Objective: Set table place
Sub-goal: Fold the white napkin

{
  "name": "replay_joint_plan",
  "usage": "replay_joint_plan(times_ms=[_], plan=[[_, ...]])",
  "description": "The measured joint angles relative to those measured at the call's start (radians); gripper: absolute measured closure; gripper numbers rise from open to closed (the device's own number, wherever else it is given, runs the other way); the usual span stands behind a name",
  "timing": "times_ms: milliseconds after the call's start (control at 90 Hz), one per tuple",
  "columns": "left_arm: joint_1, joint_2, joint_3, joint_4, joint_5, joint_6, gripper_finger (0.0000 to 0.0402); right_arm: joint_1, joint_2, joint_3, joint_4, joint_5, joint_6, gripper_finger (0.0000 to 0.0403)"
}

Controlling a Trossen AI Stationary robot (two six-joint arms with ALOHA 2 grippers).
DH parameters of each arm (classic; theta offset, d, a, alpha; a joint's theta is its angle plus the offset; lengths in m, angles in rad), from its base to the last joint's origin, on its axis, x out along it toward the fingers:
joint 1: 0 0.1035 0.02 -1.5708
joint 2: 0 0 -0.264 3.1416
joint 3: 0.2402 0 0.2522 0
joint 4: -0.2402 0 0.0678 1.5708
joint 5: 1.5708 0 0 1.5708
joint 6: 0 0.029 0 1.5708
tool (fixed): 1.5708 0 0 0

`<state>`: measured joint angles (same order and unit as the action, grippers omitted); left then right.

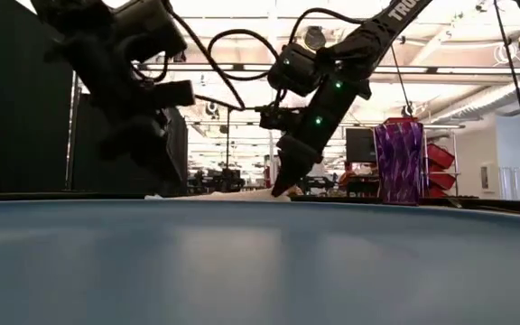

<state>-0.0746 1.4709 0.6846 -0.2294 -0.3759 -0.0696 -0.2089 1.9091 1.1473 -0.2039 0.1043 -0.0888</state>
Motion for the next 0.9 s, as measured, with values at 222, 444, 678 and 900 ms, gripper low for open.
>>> replay_joint_plan(times_ms=[222,444,678,900], plan=[[0.002,0.008,0.001,0.025,-0.011,0.031,0.0396,-0.002,0.0,0.0,0.0,-0.001,-0.002,0.0403],[0.002,0.011,0.0,0.177,0.051,0.058,0.0343,-0.002,-0.001,0.001,-0.006,-0.002,-0.006,0.0403],[0.002,0.011,0.001,0.201,-0.01,0.051,0.0286,-0.002,-0.002,0.001,-0.02,-0.006,-0.006,0.0403],[0.009,0.015,0.001,0.152,-0.079,0.057,0.0274,-0.002,-0.002,0.001,-0.024,-0.006,-0.009,0.0403]])
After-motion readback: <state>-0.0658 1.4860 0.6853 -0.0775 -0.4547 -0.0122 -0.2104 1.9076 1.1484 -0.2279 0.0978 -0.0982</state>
